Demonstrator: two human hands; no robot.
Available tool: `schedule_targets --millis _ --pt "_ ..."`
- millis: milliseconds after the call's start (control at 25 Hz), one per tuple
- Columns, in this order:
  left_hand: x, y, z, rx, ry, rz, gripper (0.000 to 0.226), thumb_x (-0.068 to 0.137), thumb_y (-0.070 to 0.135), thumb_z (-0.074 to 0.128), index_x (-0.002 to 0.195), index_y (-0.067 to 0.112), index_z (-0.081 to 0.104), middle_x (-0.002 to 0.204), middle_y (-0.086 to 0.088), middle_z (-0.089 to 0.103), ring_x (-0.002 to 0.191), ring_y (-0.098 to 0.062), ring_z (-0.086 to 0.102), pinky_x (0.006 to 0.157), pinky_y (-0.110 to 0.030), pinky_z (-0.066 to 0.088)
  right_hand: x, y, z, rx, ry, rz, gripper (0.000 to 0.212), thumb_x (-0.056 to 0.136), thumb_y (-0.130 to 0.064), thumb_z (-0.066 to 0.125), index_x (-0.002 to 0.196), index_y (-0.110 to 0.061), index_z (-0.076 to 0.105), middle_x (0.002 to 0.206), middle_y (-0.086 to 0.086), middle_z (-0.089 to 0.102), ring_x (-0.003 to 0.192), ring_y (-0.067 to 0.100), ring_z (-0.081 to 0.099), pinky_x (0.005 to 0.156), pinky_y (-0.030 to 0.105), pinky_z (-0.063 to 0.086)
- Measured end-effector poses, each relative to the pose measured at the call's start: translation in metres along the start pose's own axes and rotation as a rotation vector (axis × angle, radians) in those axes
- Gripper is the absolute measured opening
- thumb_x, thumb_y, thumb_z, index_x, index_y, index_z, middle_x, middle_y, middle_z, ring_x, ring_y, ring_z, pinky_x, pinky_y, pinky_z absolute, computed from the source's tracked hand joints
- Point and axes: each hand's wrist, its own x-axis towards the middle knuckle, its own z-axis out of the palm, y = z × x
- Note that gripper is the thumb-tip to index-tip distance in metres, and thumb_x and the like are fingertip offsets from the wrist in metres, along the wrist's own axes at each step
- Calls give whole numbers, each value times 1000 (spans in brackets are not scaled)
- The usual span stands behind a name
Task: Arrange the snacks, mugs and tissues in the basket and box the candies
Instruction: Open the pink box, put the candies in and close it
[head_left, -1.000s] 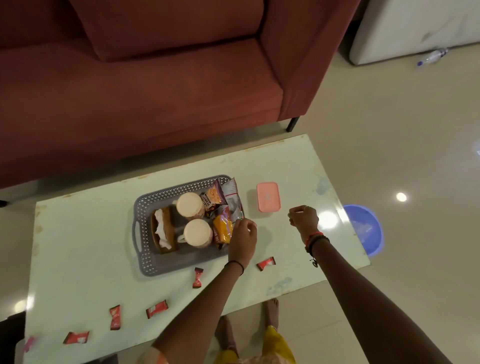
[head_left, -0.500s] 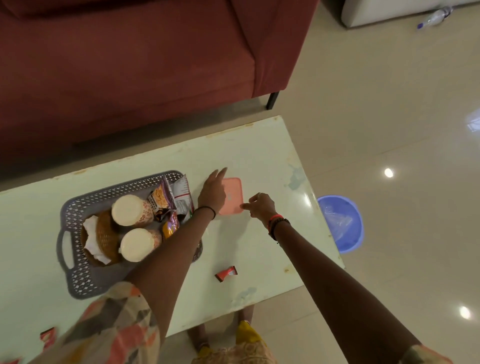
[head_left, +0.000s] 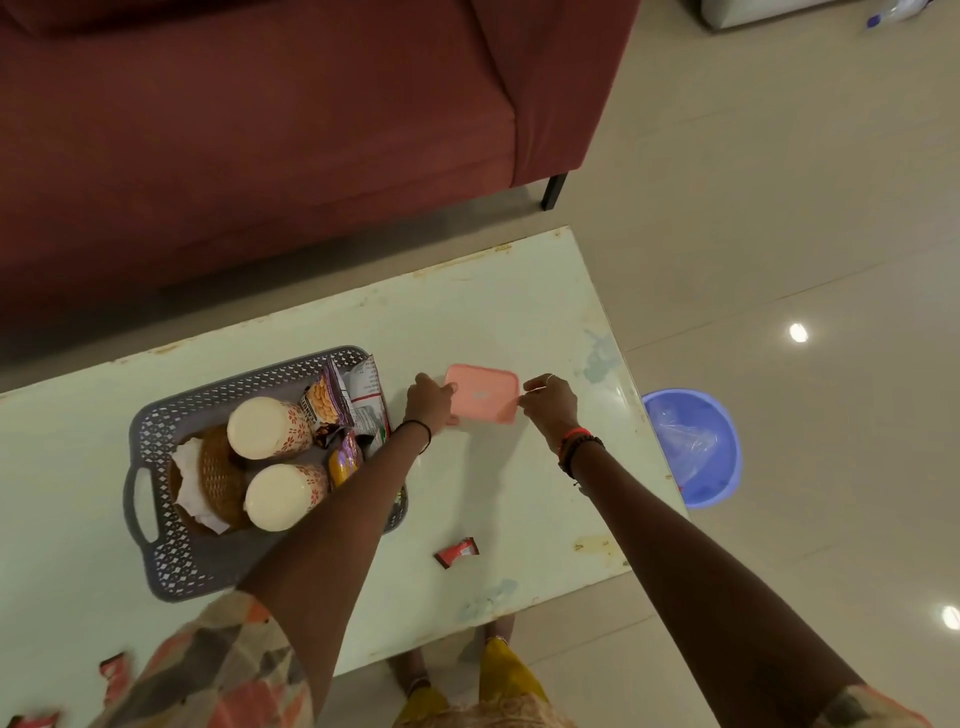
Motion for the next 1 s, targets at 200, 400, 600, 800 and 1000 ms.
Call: schedule_targets --millis 200,400,600,800,1000 --pt "-36 -14 33 -281 41 -175 47 91 12 55 126 -9 31 137 -28 43 117 -42 53 86 -41 52 -8 -4 -1 -107 -3 -21 9 80 -3 66 85 -1 59 99 20 65 86 24 57 91 42 51" --pt "-50 -32 39 -124 62 -62 54 89 16 57 131 -2 28 137 -24 40 115 -40 54 92 -43 50 -10 -7 1 -154 63 -53 27 82 0 62 107 9 55 115 24 58 104 35 57 76 29 43" --pt "-38 -32 25 231 50 305 47 84 5 60 128 5 44 128 -17 49 118 -33 49 93 -39 41 -8 -8 7 -181 83 -48 36 83 1 63 115 7 48 125 25 49 115 37 51 92 39 44" --pt "-37 -31 27 223 55 290 40 84 6 60 122 3 48 123 -17 55 115 -33 51 91 -41 42 -7 -15 7 -186 89 1 38 82 1 65 115 8 47 125 25 53 111 40 57 91 39 48" --pt "-35 -30 24 237 1 263 44 84 9 60 126 3 47 125 -18 54 116 -34 50 93 -40 41 -8 -20 -2 -216 56 -20 37 77 -1 71 108 8 52 115 23 59 101 38 61 73 31 45"
